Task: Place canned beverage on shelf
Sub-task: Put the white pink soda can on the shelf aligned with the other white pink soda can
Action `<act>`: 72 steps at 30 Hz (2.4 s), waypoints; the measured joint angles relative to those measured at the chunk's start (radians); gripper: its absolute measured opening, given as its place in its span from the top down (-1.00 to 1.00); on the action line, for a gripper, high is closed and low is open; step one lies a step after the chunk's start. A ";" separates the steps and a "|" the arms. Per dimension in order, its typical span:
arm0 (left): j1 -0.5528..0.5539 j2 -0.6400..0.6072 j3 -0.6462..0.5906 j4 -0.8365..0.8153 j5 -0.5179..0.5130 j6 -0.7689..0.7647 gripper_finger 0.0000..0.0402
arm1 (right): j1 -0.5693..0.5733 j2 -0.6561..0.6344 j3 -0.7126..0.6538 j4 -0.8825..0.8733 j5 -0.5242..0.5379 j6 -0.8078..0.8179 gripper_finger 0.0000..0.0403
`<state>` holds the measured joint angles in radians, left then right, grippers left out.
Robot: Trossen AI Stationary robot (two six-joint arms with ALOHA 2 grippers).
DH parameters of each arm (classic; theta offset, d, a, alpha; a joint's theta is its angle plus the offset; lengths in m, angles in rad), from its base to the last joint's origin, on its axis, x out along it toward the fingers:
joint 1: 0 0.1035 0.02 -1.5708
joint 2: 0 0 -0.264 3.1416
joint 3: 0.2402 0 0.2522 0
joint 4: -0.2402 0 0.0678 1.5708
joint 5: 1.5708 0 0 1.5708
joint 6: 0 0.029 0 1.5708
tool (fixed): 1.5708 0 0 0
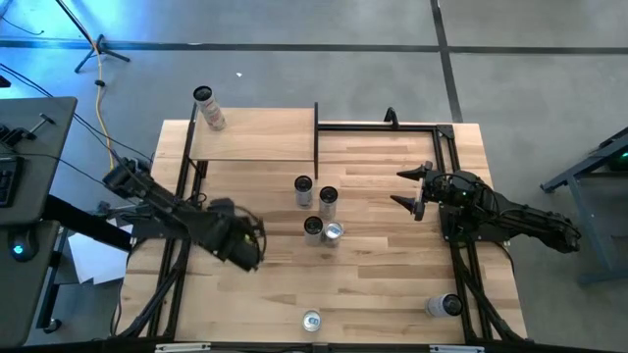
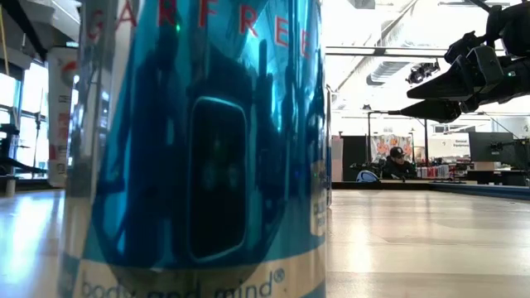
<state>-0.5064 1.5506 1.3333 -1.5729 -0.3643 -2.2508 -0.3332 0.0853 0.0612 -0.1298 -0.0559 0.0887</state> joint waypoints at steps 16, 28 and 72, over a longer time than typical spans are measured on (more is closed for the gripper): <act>0.238 -0.230 -0.221 0.027 -0.086 0.252 -0.03 | 0.000 0.000 0.000 0.000 0.000 0.000 -0.92; 0.285 -0.297 -0.352 0.084 -0.117 0.290 -0.03 | 0.000 0.000 0.000 0.000 0.000 0.000 -0.92; 0.343 -0.307 -0.471 0.186 -0.135 0.239 -0.31 | 0.000 0.000 0.000 0.000 0.000 0.000 -0.92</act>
<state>-0.1638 1.2434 0.8619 -1.3865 -0.4992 -2.0120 -0.3334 0.0853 0.0615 -0.1297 -0.0559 0.0889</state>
